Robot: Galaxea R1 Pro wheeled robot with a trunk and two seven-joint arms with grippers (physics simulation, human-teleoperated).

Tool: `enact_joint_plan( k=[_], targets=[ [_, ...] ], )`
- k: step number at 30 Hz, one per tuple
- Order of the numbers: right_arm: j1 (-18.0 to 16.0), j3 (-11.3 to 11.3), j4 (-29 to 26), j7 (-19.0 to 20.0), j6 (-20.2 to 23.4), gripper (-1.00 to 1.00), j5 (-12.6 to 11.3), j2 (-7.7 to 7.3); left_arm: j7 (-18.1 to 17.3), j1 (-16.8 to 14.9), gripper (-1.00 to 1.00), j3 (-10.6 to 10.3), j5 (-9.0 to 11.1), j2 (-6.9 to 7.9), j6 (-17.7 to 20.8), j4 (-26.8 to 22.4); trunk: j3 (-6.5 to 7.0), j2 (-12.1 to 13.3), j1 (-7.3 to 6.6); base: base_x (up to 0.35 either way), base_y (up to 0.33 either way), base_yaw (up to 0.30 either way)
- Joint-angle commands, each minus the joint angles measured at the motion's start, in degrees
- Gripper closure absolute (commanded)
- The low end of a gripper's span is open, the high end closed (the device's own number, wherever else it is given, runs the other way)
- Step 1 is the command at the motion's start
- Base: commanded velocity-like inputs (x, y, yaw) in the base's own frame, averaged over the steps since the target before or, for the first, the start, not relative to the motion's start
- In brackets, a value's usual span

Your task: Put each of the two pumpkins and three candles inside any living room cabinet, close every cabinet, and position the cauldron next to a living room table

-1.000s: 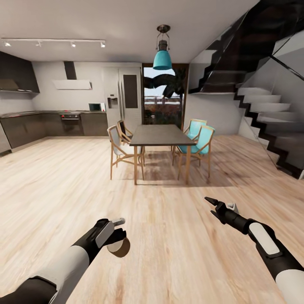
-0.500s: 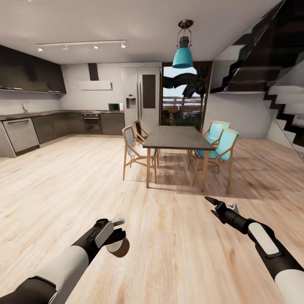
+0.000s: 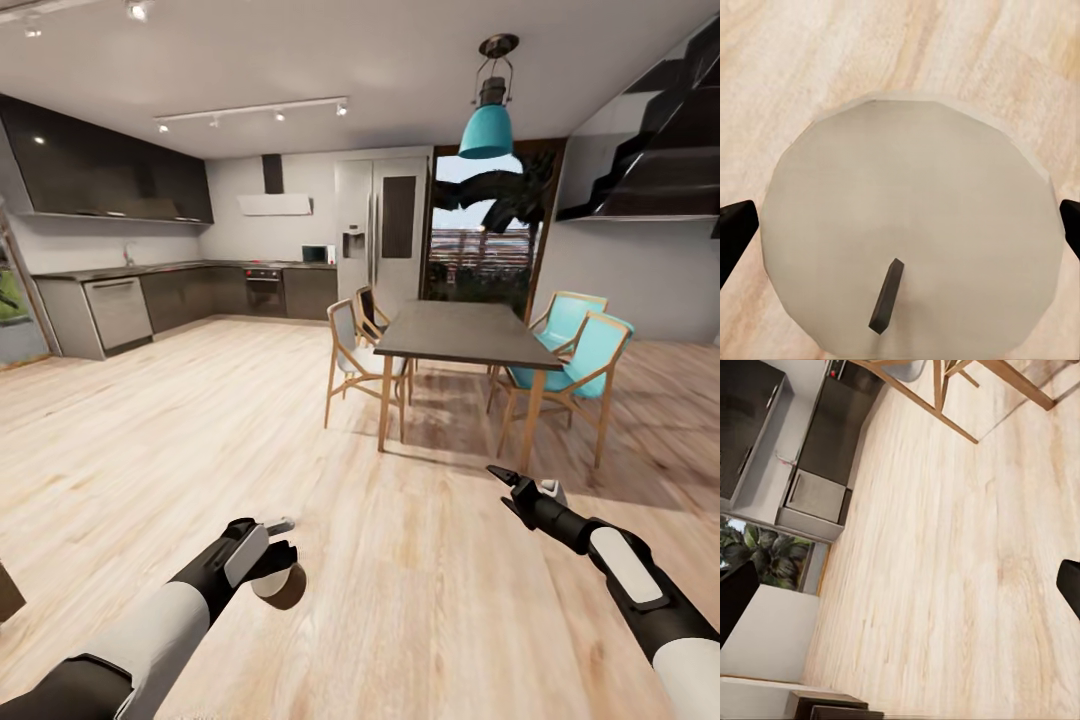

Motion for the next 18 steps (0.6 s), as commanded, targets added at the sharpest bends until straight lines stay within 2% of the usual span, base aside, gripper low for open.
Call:
enact_joint_plan(
  k=[1,18],
  targets=[
    [-0.01,-0.17,-0.02,0.08,0.37,-1.00,-0.10,0.00,0.68,-0.06,1.00,-0.41,0.49,0.03,0.10,-0.08,-0.04,-0.03,-0.01,0.016,-0.016,0.286],
    [-0.01,-0.16,-0.02,-0.01,0.82,-1.00,0.03,0.00,0.68,-0.06,1.00,-0.36,0.49,0.04,0.09,-0.08,0.36,-0.03,-0.01,0.001,-0.001,0.286]
  ],
)
